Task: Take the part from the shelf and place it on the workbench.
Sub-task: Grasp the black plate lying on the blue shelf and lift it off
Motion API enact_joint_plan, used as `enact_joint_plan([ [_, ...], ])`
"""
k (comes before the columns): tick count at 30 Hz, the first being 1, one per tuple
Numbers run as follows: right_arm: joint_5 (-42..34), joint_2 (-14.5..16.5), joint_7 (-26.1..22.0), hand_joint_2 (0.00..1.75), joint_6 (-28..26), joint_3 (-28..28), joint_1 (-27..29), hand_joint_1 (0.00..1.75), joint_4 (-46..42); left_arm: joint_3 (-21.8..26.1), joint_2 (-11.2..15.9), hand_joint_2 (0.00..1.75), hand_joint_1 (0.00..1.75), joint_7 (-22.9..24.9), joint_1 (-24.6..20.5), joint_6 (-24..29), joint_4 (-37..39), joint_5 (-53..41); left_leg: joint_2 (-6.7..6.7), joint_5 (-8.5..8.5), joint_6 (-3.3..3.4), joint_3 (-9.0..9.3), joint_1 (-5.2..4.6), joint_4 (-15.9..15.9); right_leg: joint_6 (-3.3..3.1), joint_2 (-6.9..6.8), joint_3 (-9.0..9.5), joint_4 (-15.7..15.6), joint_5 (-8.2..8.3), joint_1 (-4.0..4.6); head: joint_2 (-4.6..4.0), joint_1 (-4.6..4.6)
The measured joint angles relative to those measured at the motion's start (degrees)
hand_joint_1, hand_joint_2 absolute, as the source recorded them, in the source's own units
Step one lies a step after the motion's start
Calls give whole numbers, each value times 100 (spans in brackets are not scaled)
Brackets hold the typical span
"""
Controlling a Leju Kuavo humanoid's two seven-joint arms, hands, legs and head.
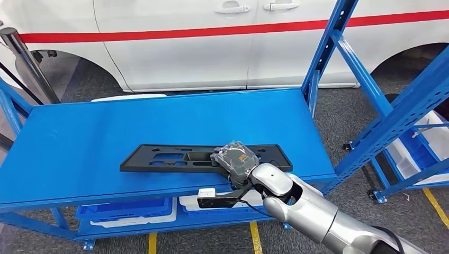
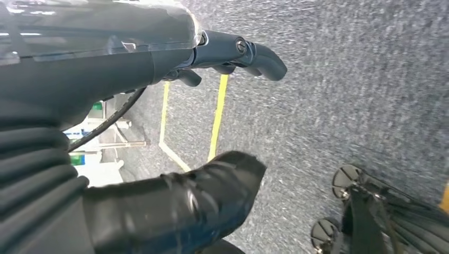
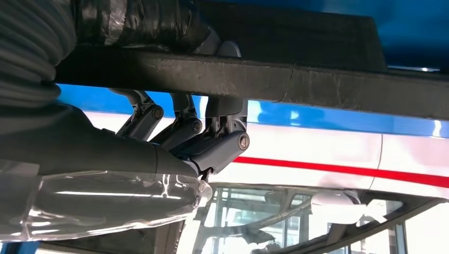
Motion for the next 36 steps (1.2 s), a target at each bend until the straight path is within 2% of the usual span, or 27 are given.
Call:
enact_joint_plan([
  [2, 0, -3, 1, 175, 0, -2, -5, 175, 0, 0, -3, 175, 0, 0, -5, -1, 0, 1, 4, 29, 58, 15, 17, -35, 57, 7, 9, 4, -10, -2, 0, 1],
  [3, 0, -7, 1, 175, 0, -3, -10, 175, 0, 0, -5, 175, 0, 0, -7, -3, 0, 2, 11, 48, 90, 31, 29, -65, 86, 9, -15, 73, -69, -6, 0, 2],
  [5, 0, -19, 2, 175, 2, -3, -14, 175, 0, 0, -7, 175, 0, 0, -10, -13, 0, 13, 27, 79, 135, 44, 46, -107, 139, 12, -236, 558, -365, -26, 0, 4],
  [7, 0, -37, 2, 175, 3, 2, -1, 175, 1, 2, -5, 175, 0, 22, -9, -17, 0, 39, 32, 84, 148, 23, 43, -105, 178, 9, -609, 1308, -697, -52, 0, 3],
  [8, 0, -45, 2, 175, 3, 7, 7, 175, 2, 3, -4, 175, 0, 45, -9, -14, 0, 54, 32, 84, 148, 17, 42, -101, 190, 8, -724, 1529, -737, -66, 0, 3],
  [9, -1, -50, 2, 175, 3, 10, 9, 175, 2, 4, -6, 175, 0, 71, -10, -10, 0, 67, 29, 82, 145, 16, 43, -94, 196, 7, -735, 1540, -662, -80, 0, 3],
  [10, -1, -50, 2, 175, 3, 12, 5, 175, 2, 5, -9, 175, 0, 93, -11, -7, 0, 76, 25, 76, 136, 20, 46, -82, 197, 5, -623, 1302, -484, -93, 0, 3],
  [12, 20, -50, 22, 175, -31, 13, -7, 175, 1, 7, -18, 175, 0, 125, -14, -4, 0, 84, 13, 56, 102, 24, 46, -52, 186, 0, -238, 507, -113, -100, 0, 4],
  [13, 58, -50, 55, 175, -84, 14, -7, 175, -1, 7, -20, 175, 0, 137, -17, -6, 0, 85, 6, 48, 75, 17, 41, -38, 167, 2, -103, 211, -18, -91, 0, 3],
  [14, 124, -49, 112, 175, -170, 14, 5, 175, -2, 8, -21, 175, 0, 147, -19, -7, 0, 85, 0, 44, 46, 10, 34, -31, 146, 3, -39, 58, 6, -78, 0, 2],
  [17, 541, -33, 441, 175, -657, -2, 154, 175, -14, 9, -21, 175, 0, 180, -18, 11, 0, 85, -12, 45, -47, 0, 38, -46, 43, -2, -33, -1, 12, -58, 0, 1],
  [18, 725, -24, 562, 175, -845, -18, 224, 175, -26, 9, -21, 175, 0, 191, -15, 24, 0, 84, -10, 11, -71, -16, 47, -14, 3, -9, -24, -23, 27, -63, 0, 2],
  [19, 894, -14, 657, 175, -992, -42, 294, 175, -37, 9, -22, 175, 0, 204, -10, 38, 0, 84, -8, -92, -89, -76, 54, 126, -42, -16, -20, -42, 47, -73, 0, 1],
  [20, 1068, -5, 741, 175, -1124, -66, 359, 175, -54, 9, -24, 175, 0, 224, -6, 51, 0, 84, -4, -257, -99, -188, 61, 383, -76, -22, -19, -53, 62, -75, 0, 1],
  [22, 1301, 4, 826, 175, -1246, -94, 490, 175, -82, 9, -29, 175, 0, 269, -1, 64, 0, 85, 0, -666, -113, -521, 64, 1152, -118, -24, -48, -38, 78, -50, 0, 0],
  [23, 1383, 7, 845, 175, -1276, -99, 558, 175, -97, 9, -31, 175, 0, 288, -1, 65, 0, 85, 0, -781, -115, -652, 64, 1450, -122, -24, -64, -26, 81, -36, 0, 1],
  [24, 1442, 8, 858, 175, -1301, -108, 623, 175, -109, 9, -31, 175, 0, 299, -2, 65, 0, 86, 0, -785, -112, -692, 64, 1559, -125, -24, -79, -12, 83, -25, 0, 1],
  [25, 1491, 9, 867, 175, -1327, -121, 676, 175, -121, 9, -31, 175, 0, 305, -4, 64, 0, 85, 0, -677, -102, -623, 63, 1442, -125, -22, -90, 2, 82, -17, 0, 1],
  [27, 1557, 16, 883, 175, -1364, -151, 738, 175, -152, 9, -31, 175, 0, 310, -9, 63, 0, 84, 0, -328, -60, -230, 59, 694, -119, -14, -104, 30, 79, -12, 0, 1],
  [29, 1579, 24, 898, 175, -1372, -170, 763, 175, -175, 9, -31, 175, 0, 317, -13, 63, 0, 84, -4, -122, -23, 53, 32, 122, -80, -6, -129, 58, 86, -1, 0, 1],
  [31, 1583, 30, 910, 175, -1378, -180, 796, 175, -190, 9, -31, 175, 0, 322, -15, 62, 0, 84, -12, -72, 11, 66, -1, 43, -13, -3, -155, 62, 118, 0, 0, 1],
  [33, 1599, 36, 914, 175, -1386, -197, 827, 175, -205, 9, -36, 175, 0, 323, -19, 61, 0, 83, -6, -2, 74, 37, 13, 7, 54, 4, -180, 81, 102, -8, 0, 3],
  [34, 1612, 37, 914, 175, -1390, -212, 841, 175, -210, 9, -40, 175, 0, 323, -23, 58, 0, 82, 3, 41, 113, 16, 24, -18, 82, 6, -218, 172, -6, -14, 0, 4],
  [36, 1647, 36, 914, 175, -1399, -247, 873, 175, -216, 9, -45, 175, 0, 322, -29, 51, 0, 80, 23, 125, 174, -60, 31, -47, 126, 9, -404, 685, -454, -42, 0, 5],
])
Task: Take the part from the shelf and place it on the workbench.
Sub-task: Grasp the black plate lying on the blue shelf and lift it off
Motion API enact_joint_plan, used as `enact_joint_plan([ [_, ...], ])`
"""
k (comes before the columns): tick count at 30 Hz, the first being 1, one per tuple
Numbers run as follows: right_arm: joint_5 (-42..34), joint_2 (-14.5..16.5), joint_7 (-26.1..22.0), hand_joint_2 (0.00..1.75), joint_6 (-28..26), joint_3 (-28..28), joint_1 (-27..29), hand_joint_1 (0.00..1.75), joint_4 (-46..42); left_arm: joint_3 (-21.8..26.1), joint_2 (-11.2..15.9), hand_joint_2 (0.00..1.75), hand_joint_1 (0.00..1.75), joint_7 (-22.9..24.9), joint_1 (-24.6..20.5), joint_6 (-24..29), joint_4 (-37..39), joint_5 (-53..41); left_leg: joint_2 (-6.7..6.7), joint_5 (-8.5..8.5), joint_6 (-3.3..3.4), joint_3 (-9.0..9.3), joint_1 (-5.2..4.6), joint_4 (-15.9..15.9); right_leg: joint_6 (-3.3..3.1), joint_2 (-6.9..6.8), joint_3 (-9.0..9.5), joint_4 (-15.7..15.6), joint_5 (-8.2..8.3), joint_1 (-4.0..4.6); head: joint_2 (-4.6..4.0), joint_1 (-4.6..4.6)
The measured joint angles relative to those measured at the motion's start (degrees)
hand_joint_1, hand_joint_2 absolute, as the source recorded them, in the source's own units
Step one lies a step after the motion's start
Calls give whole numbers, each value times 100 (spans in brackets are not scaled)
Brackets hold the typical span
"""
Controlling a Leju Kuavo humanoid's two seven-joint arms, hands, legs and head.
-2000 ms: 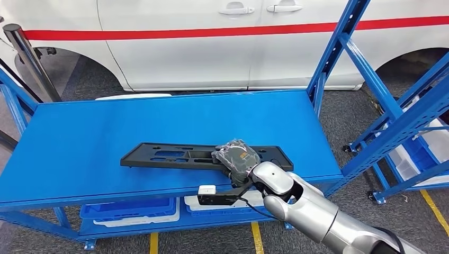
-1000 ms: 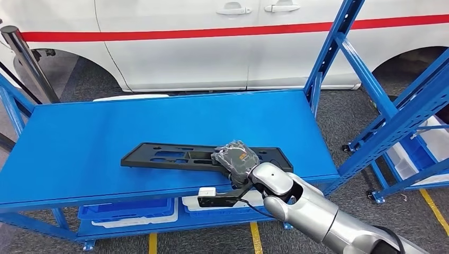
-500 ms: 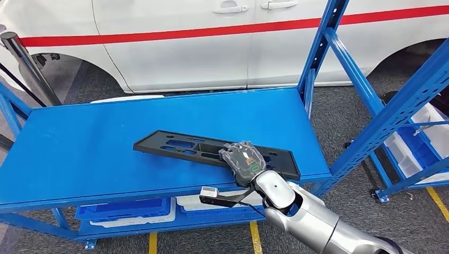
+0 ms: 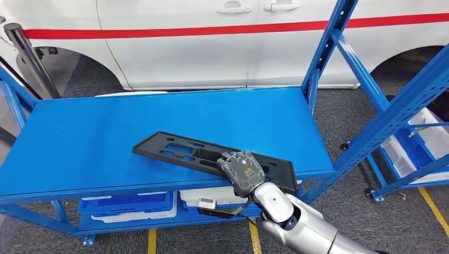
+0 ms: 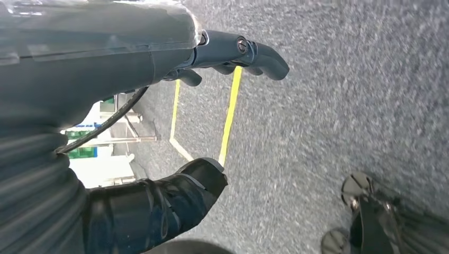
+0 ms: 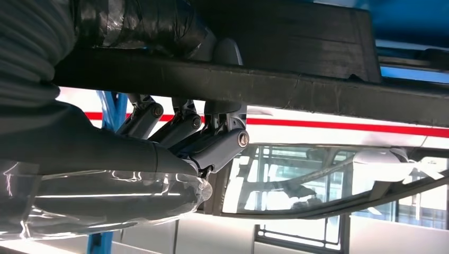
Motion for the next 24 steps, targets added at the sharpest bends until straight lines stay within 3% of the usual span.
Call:
enact_joint_plan([
  [2, 32, -1, -1, 175, -14, -21, 44, 175, -3, 0, 3, 175, 0, -1, 0, -14, 0, -1, 6, 78, 20, -114, -13, 6, 42, -3, -208, 707, -424, -27, 0, 0],
  [3, 51, 0, -2, 175, -24, -29, 67, 175, -3, 0, 3, 175, 0, -1, 1, -28, 0, -1, 6, 119, 17, -172, -18, 11, 57, -3, -222, 898, -491, -38, 0, 0],
  [4, 71, 1, -4, 175, -35, -36, 85, 175, -3, 0, 3, 175, 0, -1, 1, -42, 0, -1, 6, 156, 9, -225, -20, 17, 65, -3, -155, 917, -459, -47, 0, 0],
  [5, 101, 2, -7, 175, -45, -45, 96, 175, -4, 0, 2, 175, 0, -1, 1, -57, 0, -1, 5, 195, -5, -276, -21, 23, 66, -5, 38, 697, -327, -55, 0, 0],
  [8, 193, 20, -9, 175, -61, -79, 105, 175, -13, 0, -1, 175, 0, -4, 1, -78, 0, -1, -7, 318, -84, -382, -25, 34, 28, 3, 813, -460, -7, -40, 0, -2],
  [9, 215, 29, -9, 175, -62, -89, 110, 175, -18, 0, -2, 175, 0, -5, 2, -78, 0, -1, -11, 357, -121, -393, -24, 32, 5, 11, 926, -671, 10, -21, 0, 1],
  [12, 262, 47, -13, 175, -61, -109, 130, 175, -27, 0, -6, 175, 0, -12, 11, -79, 4, 1, -20, 474, -238, -422, 1, -9, -109, 15, 858, -755, 109, 19, 0, 3],
  [13, 277, 53, -17, 175, -61, -114, 134, 175, -26, 0, -7, 175, 0, -15, 14, -80, 8, 1, -21, 403, -267, -470, 10, 31, -167, 4, 801, -768, 177, 15, 0, 1],
  [14, 293, 61, -23, 175, -63, -120, 140, 175, -26, 0, -10, 175, 0, -17, 19, -81, 11, 1, -23, 225, -288, -538, 15, 159, -225, -8, 733, -788, 256, 3, 0, 1],
  [17, 356, 87, -35, 175, -87, -145, 178, 175, -25, -1, -23, 175, 0, -21, 16, -88, 15, 2, -19, -644, -322, -806, 28, 1178, -309, -26, 482, -794, 472, 20, 0, -3],
  [18, 379, 92, -37, 175, -106, -152, 198, 175, -25, -1, -26, 175, 0, -22, 16, -88, 15, 2, -19, -784, -327, -843, 28, 1520, -311, -30, 393, -786, 535, 35, 0, -3],
  [19, 404, 95, -37, 175, -130, -160, 217, 175, -25, -1, -27, 175, 0, -22, 15, -88, 15, 1, -19, -786, -325, -803, 27, 1704, -309, -35, 305, -773, 594, 48, 0, -3],
  [20, 424, 96, -37, 175, -153, -168, 233, 175, -25, -1, -26, 175, 0, -23, 15, -87, 15, 1, -19, -685, -313, -671, 24, 1694, -304, -39, 217, -756, 648, 57, 0, -3],
  [22, 445, 101, -37, 175, -182, -185, 248, 175, -28, 0, -22, 175, 0, -24, 8, -86, 15, 1, -19, -450, -265, -108, 4, 1086, -282, -44, 62, -706, 745, 61, 0, -4],
  [24, 446, 109, -32, 175, -192, -205, 254, 175, -37, 0, -17, 175, 0, -25, -6, -86, 14, 0, -20, -483, -215, 490, -32, 254, -234, -44, -27, -663, 831, 69, 0, -3],
])
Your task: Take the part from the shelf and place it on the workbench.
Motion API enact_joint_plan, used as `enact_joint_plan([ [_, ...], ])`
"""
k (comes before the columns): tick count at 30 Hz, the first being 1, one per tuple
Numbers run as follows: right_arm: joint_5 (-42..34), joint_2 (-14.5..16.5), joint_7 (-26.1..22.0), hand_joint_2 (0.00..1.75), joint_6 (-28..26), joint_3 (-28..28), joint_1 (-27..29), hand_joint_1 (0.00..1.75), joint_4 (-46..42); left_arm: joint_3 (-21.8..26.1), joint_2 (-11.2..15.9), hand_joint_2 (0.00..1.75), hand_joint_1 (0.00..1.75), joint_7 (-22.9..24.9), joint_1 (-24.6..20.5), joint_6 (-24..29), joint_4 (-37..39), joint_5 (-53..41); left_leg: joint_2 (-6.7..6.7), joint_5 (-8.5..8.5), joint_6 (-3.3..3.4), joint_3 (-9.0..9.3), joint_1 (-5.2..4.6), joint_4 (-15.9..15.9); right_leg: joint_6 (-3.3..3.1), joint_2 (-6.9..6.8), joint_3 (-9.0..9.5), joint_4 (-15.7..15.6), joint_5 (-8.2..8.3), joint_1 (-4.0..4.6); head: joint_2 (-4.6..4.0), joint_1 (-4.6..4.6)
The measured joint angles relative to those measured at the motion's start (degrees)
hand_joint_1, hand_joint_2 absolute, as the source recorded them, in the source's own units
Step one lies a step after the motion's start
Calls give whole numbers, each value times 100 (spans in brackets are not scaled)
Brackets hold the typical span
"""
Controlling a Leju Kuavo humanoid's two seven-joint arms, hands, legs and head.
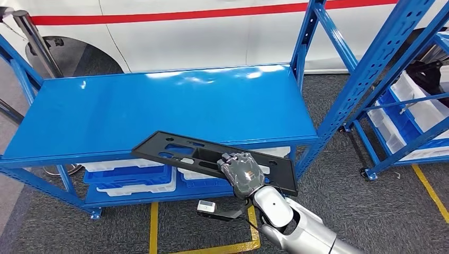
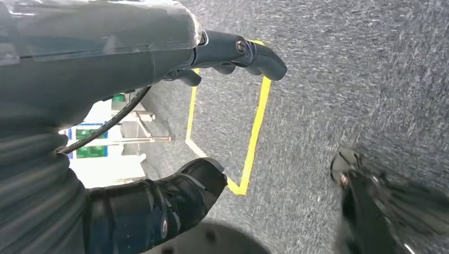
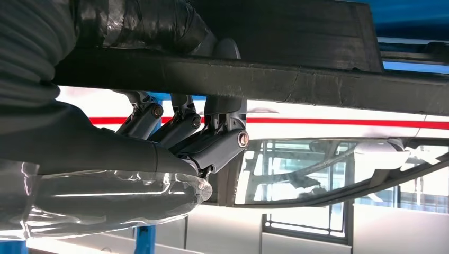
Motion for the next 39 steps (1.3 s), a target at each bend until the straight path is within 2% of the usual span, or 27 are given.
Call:
enact_joint_plan([
  [2, 0, 5, 3, 175, -3, -12, 10, 175, -9, 0, 2, 175, 0, -1, -6, 0, -1, -1, -2, -82, 31, 193, -33, -356, 63, -5, -20, -3, 87, -2, 0, 2],
  [4, 0, 8, 2, 175, -3, -16, 27, 175, -13, 0, 0, 175, 0, -2, -12, -1, 0, -1, 15, 19, 86, 124, -25, -392, 131, 2, -47, 0, 114, -12, 0, 4],
  [5, -1, 10, 2, 175, -3, -20, 35, 175, -14, 0, -2, 175, 0, -3, -22, -1, 1, -1, 32, 94, 132, 77, -14, -408, 163, 12, -90, 85, -11, -18, 0, 7],
  [6, -1, 10, 2, 175, -3, -23, 44, 175, -14, 0, -4, 175, 0, -3, -28, -1, 1, -1, 52, 175, 168, 14, -1, -426, 192, 20, -157, 269, -242, -26, 0, 7],
  [8, 1, 10, 1, 175, -5, -28, 64, 175, -14, 0, -3, 175, 0, -3, -34, -1, 1, -1, 74, 319, 209, -156, 0, -419, 238, 26, -329, 929, -849, -61, 0, 7],
  [9, 10, 10, 1, 175, -10, -29, 79, 175, -14, 0, -2, 175, 0, -3, -30, 0, 1, -1, 78, 385, 205, -255, -3, -407, 259, 26, -389, 1283, -1025, -78, 0, 6],
  [10, 27, 9, 1, 175, -21, -32, 97, 175, -14, 0, -1, 175, 0, -3, -26, -1, 1, -1, 81, 448, 197, -354, -5, -392, 277, 26, -398, 1540, -1062, -94, 0, 6],
  [11, 58, 9, -2, 175, -41, -37, 115, 175, -14, 0, -1, 175, 0, -3, -24, -5, 1, -1, 82, 506, 185, -453, -5, -371, 291, 25, -326, 1625, -965, -110, 0, 5],
  [12, 95, 9, -5, 175, -66, -43, 137, 175, -15, 0, -2, 175, 0, -2, -24, -9, 1, -1, 81, 559, 169, -551, -2, -341, 299, 25, -149, 1504, -794, -127, 0, 5],
  [13, 135, 11, -9, 175, -97, -49, 153, 175, -16, 0, -2, 175, 0, -2, -26, -14, 1, -2, 79, 602, 149, -636, 0, -303, 302, 25, 116, 1198, -655, -144, 0, 5],
  [15, 199, 16, -13, 175, -166, -71, 182, 175, -36, 0, -4, 175, 0, 1, -25, -23, 1, -4, 69, 678, 88, -768, -6, -234, 276, 35, 672, 420, -675, -138, 0, 3],
  [16, 222, 19, -14, 175, -218, -91, 199, 175, -54, -1, -4, 175, 0, 3, -24, -27, 2, -8, 66, 717, 52, -799, -9, -213, 250, 44, 822, 154, -752, -124, 0, 4],
  [17, 238, 20, -22, 175, -278, -116, 223, 175, -74, -1, -5, 175, 0, 5, -22, -33, 2, -15, 64, 765, 14, -817, -6, -211, 213, 53, 874, 24, -806, -97, 1, 2],
  [19, 257, 26, -68, 175, -429, -171, 294, 175, -117, -2, -4, 175, 0, 8, -9, -48, 4, -39, 57, 808, -57, -848, 22, -200, 112, 45, 806, -20, -725, -81, 1, 6],
  [20, 251, 33, -113, 175, -519, -203, 344, 175, -143, -3, -4, 175, 0, 9, -5, -55, 5, -52, 52, 710, -83, -888, 39, -136, 51, 31, 759, -23, -667, -78, 1, 4],
  [22, 197, 67, -240, 175, -744, -296, 482, 175, -218, -8, -9, 175, 0, 14, 2, -62, 8, -75, 46, 180, -115, -1031, 60, 309, -47, 3, 622, -37, -531, -79, 0, 1],
  [24, 103, 110, -366, 175, -936, -400, 629, 175, -306, -13, -19, 175, 0, 23, 3, -63, 8, -87, 47, -354, -131, -1176, 60, 1035, -82, 0, 447, -32, -391, -54, 0, -3],
  [25, 52, 128, -420, 175, -998, -446, 699, 175, -346, -14, -22, 175, 0, 27, 2, -63, 8, -92, 47, -425, -132, -1187, 60, 1324, -85, -2, 351, -26, -318, -39, 0, -3],
  [27, -42, 147, -509, 175, -1067, -522, 837, 175, -413, -17, -21, 175, 0, 31, 1, -62, 8, -111, 46, -185, -111, -985, 56, 1419, -75, -7, 158, -8, -181, -15, 0, -3],
  [28, -87, 154, -554, 175, -1101, -559, 904, 175, -445, -19, -20, 175, 0, 33, -1, -60, 8, -122, 46, -14, -90, -738, 50, 1174, -65, -9, 66, 8, -118, -9, 0, -4],
  [29, -126, 166, -594, 175, -1135, -593, 967, 175, -477, -22, -19, 175, 0, 35, -5, -56, 8, -132, 44, 41, -64, -418, 34, 769, -49, -8, -11, 25, -62, -4, 0, -5],
  [31, -186, 194, -656, 175, -1190, -651, 1064, 175, -530, -30, -16, 175, 0, 39, -13, -51, 8, -143, 39, -102, -19, 187, -4, -85, 1, -7, -82, 36, 44, -5, 0, -5],
  [32, -227, 213, -696, 175, -1218, -676, 1092, 175, -565, -41, -14, 175, 0, 41, -15, -49, 8, -146, 35, -174, -5, 339, -23, -323, 31, -7, -69, 21, 94, -12, 0, -4],
  [34, -372, 245, -797, 175, -1273, -723, 1127, 175, -629, -71, -13, 175, 0, 43, -20, -44, 8, -151, 39, -87, 34, 353, -25, -437, 97, -1, -46, -14, 179, -28, 0, -3],
  [35, -544, 262, -888, 175, -1288, -752, 1166, 175, -664, -85, -14, 175, 0, 45, -36, -42, 9, -152, 46, -28, 69, 306, -17, -469, 130, 10, -74, 22, 120, -33, 0, -3],
  [36, -806, 278, -1003, 175, -1265, -789, 1228, 175, -692, -93, -15, 175, 0, 48, -52, -40, 9, -152, 57, 36, 115, 242, -6, -496, 159, 21, -134, 139, -52, -37, 0, -1],
  [39, -1786, 345, -1420, 175, -1112, -887, 1424, 175, -794, -101, -10, 175, 0, 57, -57, -33, 10, -150, 87, 256, 196, -26, -10, -477, 225, 31, -367, 1063, -923, -67, 0, 8],
])
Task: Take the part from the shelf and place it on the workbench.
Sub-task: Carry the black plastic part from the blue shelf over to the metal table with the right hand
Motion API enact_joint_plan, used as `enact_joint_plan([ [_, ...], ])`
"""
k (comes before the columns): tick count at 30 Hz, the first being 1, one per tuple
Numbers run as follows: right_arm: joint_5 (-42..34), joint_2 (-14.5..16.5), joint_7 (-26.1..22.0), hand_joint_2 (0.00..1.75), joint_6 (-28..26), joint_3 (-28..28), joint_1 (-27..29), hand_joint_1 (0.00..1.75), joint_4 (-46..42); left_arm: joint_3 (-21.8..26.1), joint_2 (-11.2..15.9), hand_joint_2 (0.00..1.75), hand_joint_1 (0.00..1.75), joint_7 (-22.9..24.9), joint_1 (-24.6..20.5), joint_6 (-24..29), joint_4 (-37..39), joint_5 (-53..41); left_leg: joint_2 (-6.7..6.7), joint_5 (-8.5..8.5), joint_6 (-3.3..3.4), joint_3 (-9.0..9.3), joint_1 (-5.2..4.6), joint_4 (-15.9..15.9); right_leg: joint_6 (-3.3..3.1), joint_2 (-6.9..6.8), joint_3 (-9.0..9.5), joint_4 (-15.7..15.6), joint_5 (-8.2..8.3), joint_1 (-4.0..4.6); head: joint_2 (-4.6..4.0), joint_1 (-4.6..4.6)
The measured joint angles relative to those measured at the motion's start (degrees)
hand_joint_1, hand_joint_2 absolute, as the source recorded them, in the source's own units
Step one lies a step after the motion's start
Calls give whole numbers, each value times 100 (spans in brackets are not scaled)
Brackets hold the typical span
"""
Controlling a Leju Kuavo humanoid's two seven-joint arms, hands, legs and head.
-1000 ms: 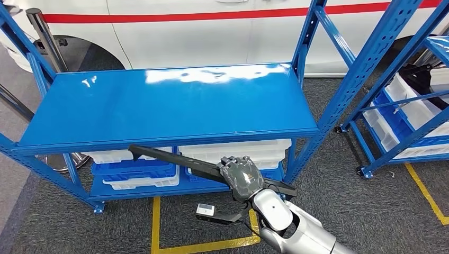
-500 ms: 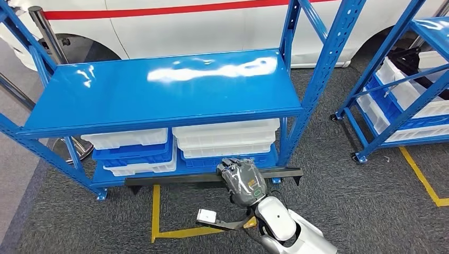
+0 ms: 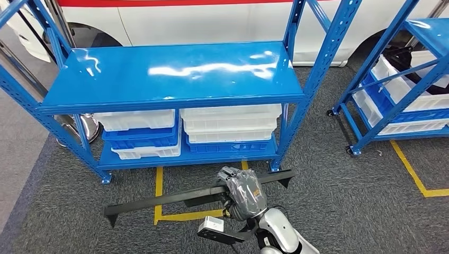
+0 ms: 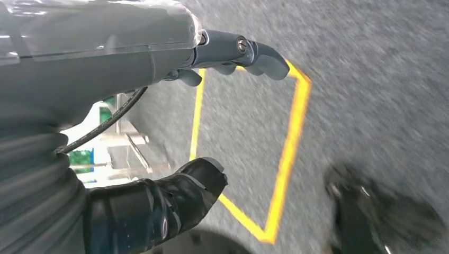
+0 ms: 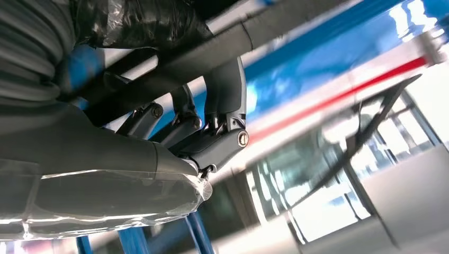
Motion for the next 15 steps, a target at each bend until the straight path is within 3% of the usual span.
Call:
enact_joint_plan([
  [1, -172, 20, -73, 175, 28, -13, 31, 175, -26, 0, 3, 175, 0, 2, 9, 2, 0, 1, 10, 72, -1, -103, -7, 19, 18, -1, -42, 336, -121, -13, 0, -1],
  [2, -246, 33, -106, 175, 39, -21, 54, 175, -44, -1, 4, 175, 0, 3, 16, 3, 0, 3, 19, 139, -6, -218, -12, 43, 32, -3, -20, 551, -91, -27, 0, -1],
  [3, -269, 39, -117, 175, 43, -31, 77, 175, -57, -1, 5, 175, 0, 3, 18, 4, 0, 3, 23, 200, -15, -332, -13, 74, 39, -3, 91, 574, 55, -39, 0, -1],
  [5, -305, 48, -142, 175, 51, -52, 118, 175, -79, -3, 4, 175, 0, 4, 16, 4, 0, 3, 15, 298, -43, -532, -12, 150, 23, -3, 586, 53, 316, -52, 0, -1],
  [7, -459, 77, -215, 175, 95, -80, 137, 175, -123, -4, 2, 175, 0, 4, 17, 5, 0, 3, 7, 383, -99, -659, -19, 214, -13, 0, 1135, -746, 217, -26, 0, -3],
  [8, -639, 98, -297, 175, 152, -104, 152, 175, -152, -4, 1, 175, 0, 5, 19, 7, 0, 3, 7, 430, -134, -691, -18, 224, -32, 2, 1280, -1007, 129, -5, 0, -2],
  [9, -877, 120, -394, 175, 236, -137, 182, 175, -182, -4, 1, 175, 0, 7, 22, 10, 0, 3, 8, 482, -171, -711, -10, 218, -54, 3, 1326, -1131, 97, 22, 0, -3],
  [11, -1456, 169, -616, 175, 453, -225, 290, 175, -229, -5, 1, 175, 0, 18, 35, 20, 1, 3, 0, 527, -242, -751, 13, 216, -131, -15, 1248, -1180, 197, 28, 0, -1],
  [12, -1804, 199, -730, 175, 606, -281, 351, 175, -249, -7, 1, 175, 0, 25, 40, 25, 1, -1, -6, 417, -266, -797, 25, 288, -187, -29, 1189, -1194, 264, 21, 0, -2],
  [13, -2199, 232, -845, 175, 789, -344, 408, 175, -268, -9, -2, 175, 0, 31, 48, 28, 2, -8, -13, 201, -284, -863, 31, 453, -235, -43, 1119, -1210, 339, 8, 0, -2],
  [15, -3094, 283, -1092, 175, 1274, -494, 521, 175, -304, -14, -14, 175, 0, 38, 51, 33, 2, -25, -17, -410, -305, -1029, 44, 1100, -286, -58, 957, -1209, 484, 12, 0, -4],
])
